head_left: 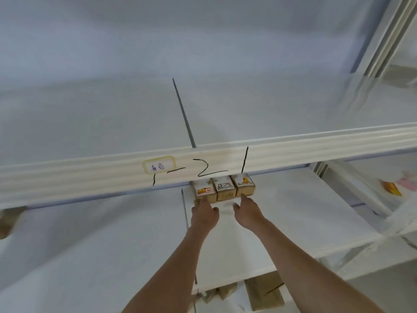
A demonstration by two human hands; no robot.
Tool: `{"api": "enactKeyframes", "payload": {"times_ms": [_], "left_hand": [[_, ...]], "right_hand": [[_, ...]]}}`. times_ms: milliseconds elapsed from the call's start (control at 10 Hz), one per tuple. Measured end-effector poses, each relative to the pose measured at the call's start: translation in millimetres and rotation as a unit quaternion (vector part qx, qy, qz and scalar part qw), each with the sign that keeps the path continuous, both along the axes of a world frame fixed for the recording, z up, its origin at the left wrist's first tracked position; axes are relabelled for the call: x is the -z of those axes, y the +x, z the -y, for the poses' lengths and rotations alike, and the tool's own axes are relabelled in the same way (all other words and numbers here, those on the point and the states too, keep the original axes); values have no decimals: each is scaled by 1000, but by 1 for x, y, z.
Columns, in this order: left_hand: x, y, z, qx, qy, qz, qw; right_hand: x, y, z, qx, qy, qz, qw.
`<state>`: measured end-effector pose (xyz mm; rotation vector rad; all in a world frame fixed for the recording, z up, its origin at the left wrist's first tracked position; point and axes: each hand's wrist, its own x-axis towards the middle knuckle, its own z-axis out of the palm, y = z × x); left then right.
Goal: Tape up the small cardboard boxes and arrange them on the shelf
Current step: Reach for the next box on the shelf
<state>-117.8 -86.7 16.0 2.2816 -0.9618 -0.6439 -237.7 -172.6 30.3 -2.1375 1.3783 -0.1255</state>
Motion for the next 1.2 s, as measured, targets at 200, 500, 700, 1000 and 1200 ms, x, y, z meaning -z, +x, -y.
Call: {"api": "enactKeyframes", "payload": {"times_ms": [200,500,700,1000,1200], "left_hand": [[-4,13,7,-34,-7,16,999],[-18,32,2,-103,50,-31,993],[-27,32,11,-161,-17,-135,977],[-23,42,33,-213,-59,-277,935],[-3,51,44,-189,-50,-256,947]], "right_hand": [[-4,24,28,-55,14,0,998],[-25,47,45,-143,33,-41,988],[-22,61,52,-123,107,1,987],[3,70,63,-82,201,89,972],[16,98,63,-70,184,89,976]]}}
